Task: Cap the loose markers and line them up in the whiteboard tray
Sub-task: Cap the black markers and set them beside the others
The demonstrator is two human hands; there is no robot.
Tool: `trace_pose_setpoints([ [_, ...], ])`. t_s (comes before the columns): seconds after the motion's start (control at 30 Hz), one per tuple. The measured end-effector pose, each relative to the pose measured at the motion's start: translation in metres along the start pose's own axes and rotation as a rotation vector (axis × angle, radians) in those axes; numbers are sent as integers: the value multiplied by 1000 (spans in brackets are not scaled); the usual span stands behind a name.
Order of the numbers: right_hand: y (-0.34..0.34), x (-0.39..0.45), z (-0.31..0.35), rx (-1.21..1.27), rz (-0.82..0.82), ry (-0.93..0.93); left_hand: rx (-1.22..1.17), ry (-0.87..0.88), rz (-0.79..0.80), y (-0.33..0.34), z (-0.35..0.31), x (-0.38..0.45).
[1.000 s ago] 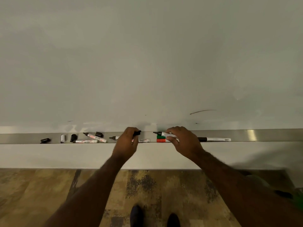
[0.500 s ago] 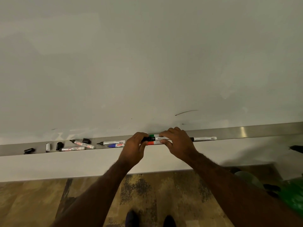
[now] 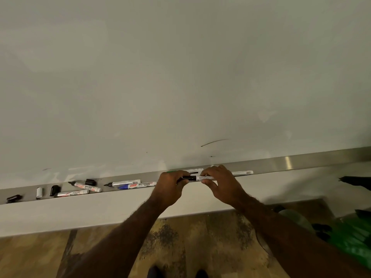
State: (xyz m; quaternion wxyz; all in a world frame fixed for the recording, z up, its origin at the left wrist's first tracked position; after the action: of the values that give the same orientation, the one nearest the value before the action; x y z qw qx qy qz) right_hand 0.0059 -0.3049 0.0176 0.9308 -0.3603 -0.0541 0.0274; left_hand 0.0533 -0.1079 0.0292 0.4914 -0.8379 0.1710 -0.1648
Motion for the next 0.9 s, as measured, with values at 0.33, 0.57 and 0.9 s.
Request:
trace_pose_setpoints([
  [0.33,-46,2,-69,-373,-104,314,85,-116,-14,9,32,-12],
  [0.57,-47,5,-72,-427,-133,331,170,-280,-139,-7,77,-48],
  [0.9,34,36,21,-413,-139,-62,303,-591,-283,-66,167,-91],
])
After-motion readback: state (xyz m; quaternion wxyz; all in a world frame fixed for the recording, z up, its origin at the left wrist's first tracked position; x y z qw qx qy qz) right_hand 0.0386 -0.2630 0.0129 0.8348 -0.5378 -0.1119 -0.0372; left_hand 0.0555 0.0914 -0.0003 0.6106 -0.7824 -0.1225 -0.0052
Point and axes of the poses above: each hand's wrist, its own x-axis towards the middle knuckle, its own y-axis out of the palm, z = x × y, the point moved 1 cm from there along x, towards the middle knuckle, and after that the axes turned 10 degrees about x, right-handed, at the moved point
